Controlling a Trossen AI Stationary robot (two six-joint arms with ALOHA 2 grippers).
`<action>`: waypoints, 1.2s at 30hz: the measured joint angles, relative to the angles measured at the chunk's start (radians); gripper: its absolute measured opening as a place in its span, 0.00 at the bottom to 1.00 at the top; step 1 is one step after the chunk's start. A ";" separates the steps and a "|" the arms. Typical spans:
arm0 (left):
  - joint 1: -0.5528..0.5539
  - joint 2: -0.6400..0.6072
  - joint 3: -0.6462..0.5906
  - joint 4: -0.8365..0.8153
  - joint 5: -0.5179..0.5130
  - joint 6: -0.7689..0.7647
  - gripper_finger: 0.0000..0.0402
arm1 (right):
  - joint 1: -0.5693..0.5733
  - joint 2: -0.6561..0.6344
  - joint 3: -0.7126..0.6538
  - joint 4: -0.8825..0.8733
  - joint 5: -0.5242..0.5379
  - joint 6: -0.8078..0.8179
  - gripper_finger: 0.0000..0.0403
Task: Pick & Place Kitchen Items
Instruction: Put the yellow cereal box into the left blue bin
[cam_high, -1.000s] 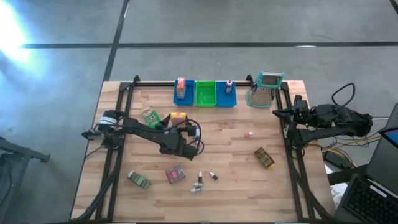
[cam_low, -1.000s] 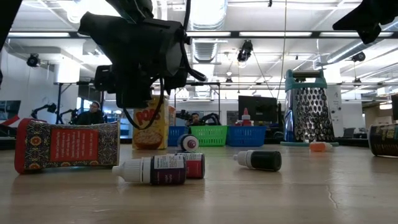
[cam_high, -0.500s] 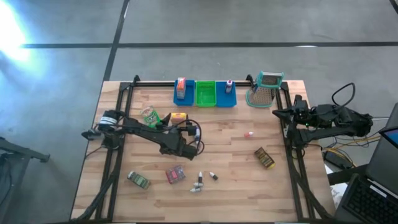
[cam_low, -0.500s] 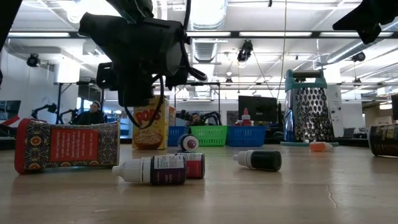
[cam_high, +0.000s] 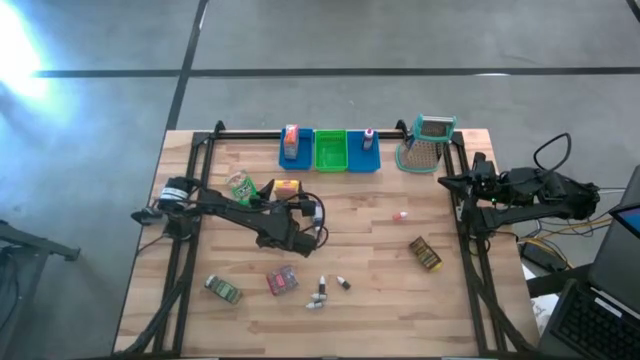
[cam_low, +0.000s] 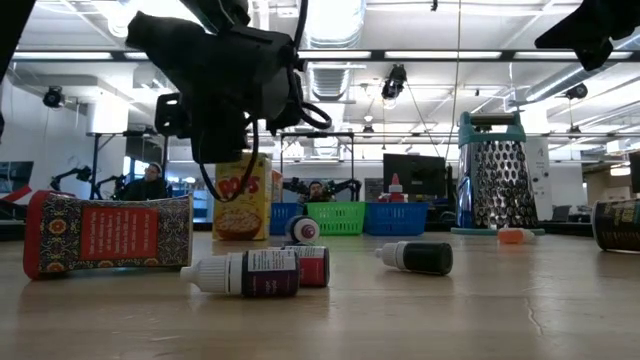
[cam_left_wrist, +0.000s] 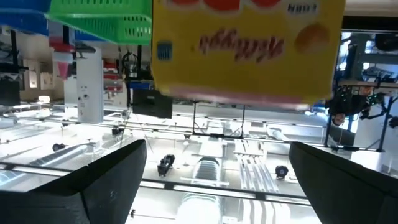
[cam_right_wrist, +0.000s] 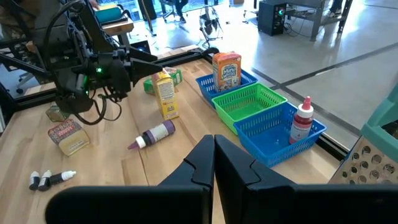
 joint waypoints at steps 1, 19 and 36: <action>-0.001 0.000 0.007 -0.024 0.000 -0.023 0.99 | 0.000 0.000 0.000 0.000 0.000 0.000 0.02; -0.002 -0.001 0.064 -0.247 0.030 -0.567 0.99 | 0.000 0.000 0.000 0.000 0.000 0.000 0.02; -0.043 -0.037 0.306 -0.272 0.255 -0.785 0.99 | 0.000 0.000 0.000 0.000 0.000 0.000 0.02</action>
